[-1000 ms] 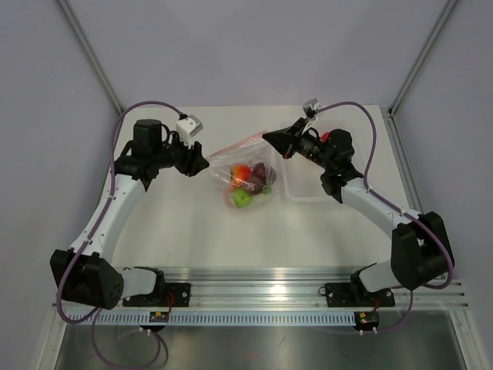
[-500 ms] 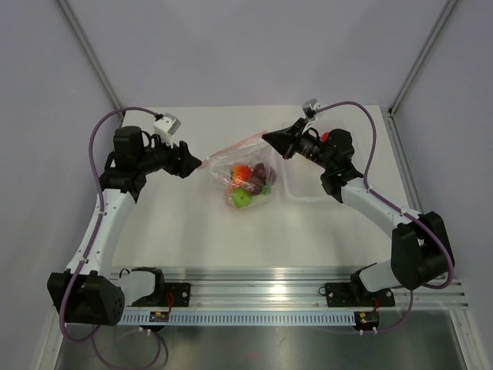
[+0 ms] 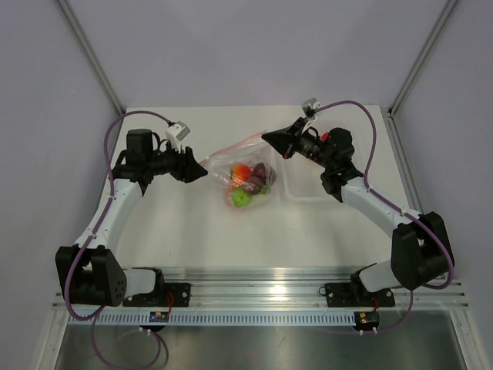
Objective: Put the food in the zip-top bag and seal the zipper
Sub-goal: Zip the zipper food storage bag at the center of the board.
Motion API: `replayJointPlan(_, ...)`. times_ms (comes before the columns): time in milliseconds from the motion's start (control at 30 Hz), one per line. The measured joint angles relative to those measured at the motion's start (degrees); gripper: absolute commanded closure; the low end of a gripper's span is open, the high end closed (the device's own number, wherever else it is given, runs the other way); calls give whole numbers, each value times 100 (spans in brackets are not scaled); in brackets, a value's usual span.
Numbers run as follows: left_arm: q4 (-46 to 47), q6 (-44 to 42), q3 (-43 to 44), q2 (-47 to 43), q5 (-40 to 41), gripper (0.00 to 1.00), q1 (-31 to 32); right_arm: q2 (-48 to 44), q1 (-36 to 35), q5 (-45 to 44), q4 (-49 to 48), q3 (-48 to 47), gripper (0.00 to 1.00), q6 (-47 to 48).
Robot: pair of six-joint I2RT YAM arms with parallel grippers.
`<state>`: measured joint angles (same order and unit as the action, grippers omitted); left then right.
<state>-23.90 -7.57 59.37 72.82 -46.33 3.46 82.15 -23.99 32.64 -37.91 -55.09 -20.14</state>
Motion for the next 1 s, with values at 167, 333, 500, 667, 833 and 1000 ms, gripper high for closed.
replayJointPlan(167, 31, 4, 0, 11, -57, 85, 0, 0, 4, -4, -2, 0, 100, -9)
replayJointPlan(333, -319, -160, 153, 192, -173, 100, -9, 0, 7, -7, -2, -2, 100, -28)
replayJointPlan(500, -514, -166, 428, 46, -76, 100, -11, 0, 11, -17, -9, -11, 100, -42)
replayJointPlan(667, -382, -87, 466, -811, 341, 100, -15, -4, 13, -74, -2, -13, 100, -44)
replayJointPlan(833, -319, -129, 741, -1298, 612, 100, -15, -79, 11, -354, -31, 0, 100, -39)
replayJointPlan(1000, -398, -164, 763, -1204, 719, 88, -17, -109, 9, -448, -197, 4, 100, -90)
